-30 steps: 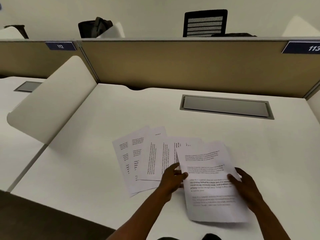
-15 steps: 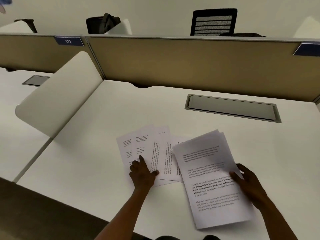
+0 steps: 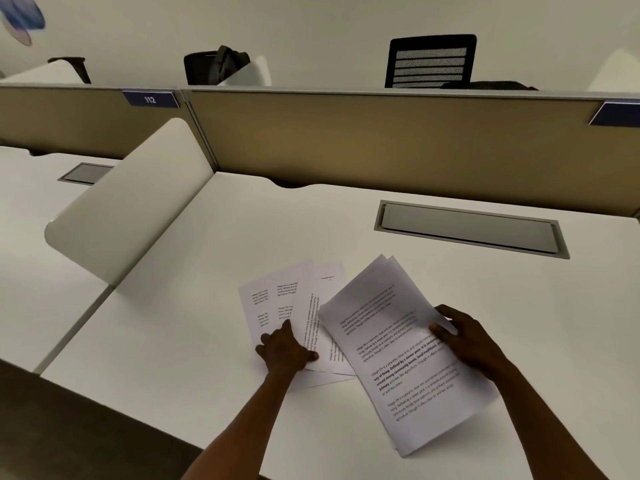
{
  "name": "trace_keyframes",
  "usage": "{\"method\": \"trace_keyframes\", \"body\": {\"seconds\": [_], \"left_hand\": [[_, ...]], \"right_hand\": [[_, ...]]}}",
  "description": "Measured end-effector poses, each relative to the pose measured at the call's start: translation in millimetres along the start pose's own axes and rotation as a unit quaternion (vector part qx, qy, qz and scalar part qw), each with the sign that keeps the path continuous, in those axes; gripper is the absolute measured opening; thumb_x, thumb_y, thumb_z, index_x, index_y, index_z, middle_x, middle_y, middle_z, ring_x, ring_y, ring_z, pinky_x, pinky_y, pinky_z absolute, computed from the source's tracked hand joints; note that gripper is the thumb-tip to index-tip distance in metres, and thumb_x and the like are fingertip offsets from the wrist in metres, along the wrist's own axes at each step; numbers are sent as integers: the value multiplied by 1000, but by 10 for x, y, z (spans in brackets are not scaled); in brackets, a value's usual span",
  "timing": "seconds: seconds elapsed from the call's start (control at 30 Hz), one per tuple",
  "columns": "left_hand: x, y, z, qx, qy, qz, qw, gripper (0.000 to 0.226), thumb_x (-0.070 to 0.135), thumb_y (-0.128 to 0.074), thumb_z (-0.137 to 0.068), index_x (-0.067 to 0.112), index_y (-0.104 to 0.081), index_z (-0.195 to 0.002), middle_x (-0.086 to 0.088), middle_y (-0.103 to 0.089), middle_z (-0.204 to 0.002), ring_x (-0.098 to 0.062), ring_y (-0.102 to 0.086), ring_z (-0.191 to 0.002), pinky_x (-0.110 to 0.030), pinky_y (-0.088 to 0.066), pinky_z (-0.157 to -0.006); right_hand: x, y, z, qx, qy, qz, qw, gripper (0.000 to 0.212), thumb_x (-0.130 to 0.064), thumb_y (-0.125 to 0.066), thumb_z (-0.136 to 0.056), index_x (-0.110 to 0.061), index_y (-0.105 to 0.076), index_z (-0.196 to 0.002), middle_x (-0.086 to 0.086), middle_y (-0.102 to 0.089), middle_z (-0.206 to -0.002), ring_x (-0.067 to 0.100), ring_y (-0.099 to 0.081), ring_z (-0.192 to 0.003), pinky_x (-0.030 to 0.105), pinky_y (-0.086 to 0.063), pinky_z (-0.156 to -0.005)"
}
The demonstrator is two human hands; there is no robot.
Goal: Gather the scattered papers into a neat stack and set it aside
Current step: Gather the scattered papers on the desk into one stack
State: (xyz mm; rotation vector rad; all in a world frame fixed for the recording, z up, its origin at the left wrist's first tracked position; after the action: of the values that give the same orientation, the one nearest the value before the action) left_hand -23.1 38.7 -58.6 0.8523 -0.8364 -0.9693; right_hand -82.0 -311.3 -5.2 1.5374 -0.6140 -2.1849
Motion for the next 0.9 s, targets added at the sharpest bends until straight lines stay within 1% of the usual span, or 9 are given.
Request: {"method": "trace_keyframes", "body": {"seconds": [0.17,0.27,0.33,0.4,0.5,0.63,0.7,0.8,0.9], "left_hand": [[32,230,78,21,-123,258,958,65,8,-70,-83,22,-47,-142,-12,-67,-122,-30,-62,-114,-39,-51,-98],[36,371,100,-36,-186,334,923,61,0,-56,-92,30,-46,-144,-6,-64,-127,-25,-63,-113,-41,-53,-99],[50,446,79,-129,-179,426,878,57,-3,-52,-94,32,-52,-139,-4,-68,-125,-26,-67,-109,-47,-59,-88],[72,539,51,-194,-166,468,846,50,1,-54,-96,35,-60,-132,-1,-72,-119,-21,-72,-101,-41,-61,-74],[114,635,21,-251,-165,458,837,36,15,-58,-99,39,-67,-124,-2,-73,-119,-22,-71,-106,-36,-60,-76],[163,636,8,-294,-148,466,821,40,13,-44,-104,35,-66,-128,-5,-73,-121,-23,-71,-104,-36,-59,-76],[182,625,15,-297,-127,479,816,49,7,-34,-104,35,-67,-126,-7,-73,-119,-23,-73,-101,-37,-59,-74],[160,548,-14,-291,-84,527,794,49,7,-33,-102,32,-67,-126,-8,-75,-113,-27,-73,-98,-42,-60,-75],[150,421,-54,-299,-45,593,746,38,34,-41,-104,22,-64,-131,-13,-74,-113,-36,-69,-101,-50,-57,-81]], "right_hand": [[-40,92,-35,-39,10,23,999,25,-31,-60,-95,-43,-54,-116,-6,-61,-124,-8,-57,-92,18,-41,-82],[-72,137,-130,-78,19,68,995,43,-31,-58,-96,-22,-50,-137,3,-54,-139,7,-51,-110,24,-36,-95],[-160,145,-197,-101,25,95,990,50,-31,-56,-97,-16,-44,-143,5,-49,-146,16,-48,-124,29,-34,-101],[-249,139,-247,-111,31,98,989,50,-31,-55,-98,-14,-44,-144,6,-47,-147,18,-45,-129,31,-33,-106],[-306,105,-300,-98,32,67,992,48,-26,-59,-96,-11,-47,-140,7,-47,-144,24,-44,-134,37,-35,-112],[-238,24,-295,-90,11,13,996,51,-27,-60,-95,-14,-45,-142,3,-43,-147,22,-42,-135,42,-34,-115],[-157,-11,-267,-97,-9,-21,995,46,-33,-61,-94,-23,-49,-138,-4,-50,-140,18,-47,-129,41,-39,-110],[-47,-28,-179,-92,-26,-89,991,22,-32,-64,-92,-42,-58,-111,-16,-60,-122,11,-58,-115,32,-48,-96],[60,-85,-101,-62,-43,-122,990,27,-26,-65,-92,-31,-63,-118,2,-65,-128,14,-65,-109,40,-55,-94]]}}
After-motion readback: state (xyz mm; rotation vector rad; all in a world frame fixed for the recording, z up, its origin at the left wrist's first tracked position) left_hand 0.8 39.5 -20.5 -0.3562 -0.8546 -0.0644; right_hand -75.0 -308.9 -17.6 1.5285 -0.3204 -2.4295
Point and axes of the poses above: each hand's wrist, its own z-axis away from the middle knuckle, its own y-axis out of the back of the hand, x = y × z, the point moved 1 cm from there along -z, towards the middle knuckle
